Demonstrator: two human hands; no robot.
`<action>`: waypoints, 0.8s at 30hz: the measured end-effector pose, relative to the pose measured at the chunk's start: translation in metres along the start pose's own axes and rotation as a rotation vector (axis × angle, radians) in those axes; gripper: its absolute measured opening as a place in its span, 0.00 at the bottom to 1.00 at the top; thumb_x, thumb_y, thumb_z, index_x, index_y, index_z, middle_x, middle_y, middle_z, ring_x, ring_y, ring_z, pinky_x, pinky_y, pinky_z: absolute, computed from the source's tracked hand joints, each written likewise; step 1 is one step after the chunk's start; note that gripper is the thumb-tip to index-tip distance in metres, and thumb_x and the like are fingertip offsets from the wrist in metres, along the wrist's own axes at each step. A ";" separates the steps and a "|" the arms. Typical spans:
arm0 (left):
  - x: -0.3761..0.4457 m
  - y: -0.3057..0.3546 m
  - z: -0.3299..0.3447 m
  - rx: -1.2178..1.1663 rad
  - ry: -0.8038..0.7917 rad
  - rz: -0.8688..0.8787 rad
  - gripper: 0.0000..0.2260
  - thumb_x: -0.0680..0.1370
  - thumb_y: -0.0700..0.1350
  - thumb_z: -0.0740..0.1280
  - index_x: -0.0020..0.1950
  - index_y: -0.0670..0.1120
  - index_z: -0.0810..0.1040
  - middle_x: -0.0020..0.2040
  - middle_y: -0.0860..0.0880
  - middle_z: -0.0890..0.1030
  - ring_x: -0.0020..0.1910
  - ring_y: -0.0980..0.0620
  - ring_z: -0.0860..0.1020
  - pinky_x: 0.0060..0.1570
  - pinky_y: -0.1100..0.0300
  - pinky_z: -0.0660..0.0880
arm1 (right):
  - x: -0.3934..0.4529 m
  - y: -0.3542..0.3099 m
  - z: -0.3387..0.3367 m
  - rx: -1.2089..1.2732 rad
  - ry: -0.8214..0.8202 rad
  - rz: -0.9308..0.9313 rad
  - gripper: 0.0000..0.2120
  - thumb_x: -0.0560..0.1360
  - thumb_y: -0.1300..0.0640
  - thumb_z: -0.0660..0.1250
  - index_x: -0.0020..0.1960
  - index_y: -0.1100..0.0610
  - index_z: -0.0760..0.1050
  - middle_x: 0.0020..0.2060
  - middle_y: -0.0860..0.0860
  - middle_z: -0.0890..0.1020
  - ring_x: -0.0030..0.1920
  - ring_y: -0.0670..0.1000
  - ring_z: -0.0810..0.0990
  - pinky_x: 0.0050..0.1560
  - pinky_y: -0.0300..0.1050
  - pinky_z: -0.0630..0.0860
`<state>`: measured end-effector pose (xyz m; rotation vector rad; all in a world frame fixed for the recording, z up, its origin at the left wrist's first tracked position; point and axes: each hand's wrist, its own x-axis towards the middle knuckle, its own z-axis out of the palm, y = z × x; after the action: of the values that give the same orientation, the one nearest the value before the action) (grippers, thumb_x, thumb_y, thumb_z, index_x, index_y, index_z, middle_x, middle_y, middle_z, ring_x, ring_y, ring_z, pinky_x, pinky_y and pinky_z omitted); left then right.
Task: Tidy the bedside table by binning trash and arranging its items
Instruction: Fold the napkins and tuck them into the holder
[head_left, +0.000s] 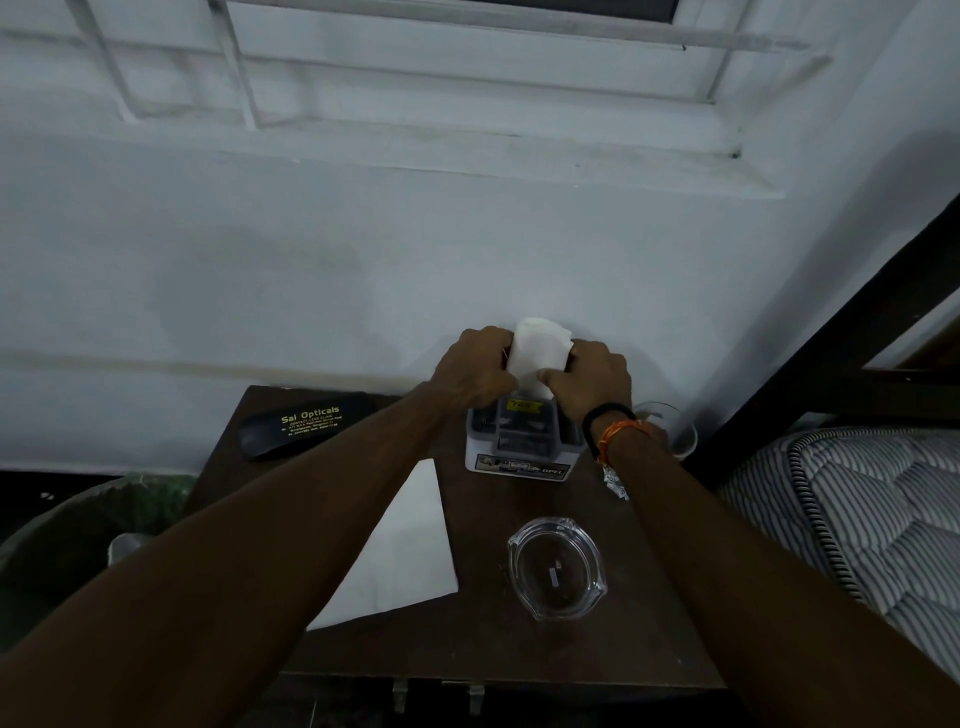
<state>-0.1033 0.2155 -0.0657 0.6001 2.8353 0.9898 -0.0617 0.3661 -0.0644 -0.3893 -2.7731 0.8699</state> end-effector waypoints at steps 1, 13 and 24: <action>-0.001 -0.001 0.001 0.011 -0.009 -0.001 0.22 0.67 0.44 0.74 0.59 0.41 0.79 0.52 0.42 0.83 0.50 0.43 0.81 0.50 0.49 0.80 | 0.000 0.001 0.001 -0.009 -0.021 0.009 0.17 0.70 0.51 0.73 0.56 0.56 0.81 0.48 0.57 0.85 0.49 0.59 0.82 0.43 0.42 0.72; -0.002 0.000 0.000 -0.064 0.086 0.017 0.18 0.70 0.43 0.74 0.59 0.42 0.80 0.54 0.42 0.83 0.52 0.43 0.81 0.49 0.56 0.77 | 0.002 0.000 -0.005 -0.025 0.010 -0.062 0.10 0.70 0.51 0.72 0.48 0.55 0.81 0.41 0.55 0.84 0.44 0.58 0.81 0.40 0.40 0.68; -0.005 -0.005 0.007 -0.046 0.115 -0.001 0.20 0.70 0.44 0.75 0.61 0.43 0.80 0.56 0.42 0.83 0.53 0.43 0.81 0.53 0.53 0.78 | -0.003 0.003 -0.002 -0.073 -0.002 -0.083 0.11 0.71 0.52 0.72 0.51 0.55 0.81 0.42 0.55 0.84 0.45 0.58 0.81 0.40 0.42 0.70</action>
<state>-0.0989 0.2144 -0.0744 0.5543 2.9020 1.1212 -0.0573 0.3689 -0.0648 -0.2832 -2.8071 0.7518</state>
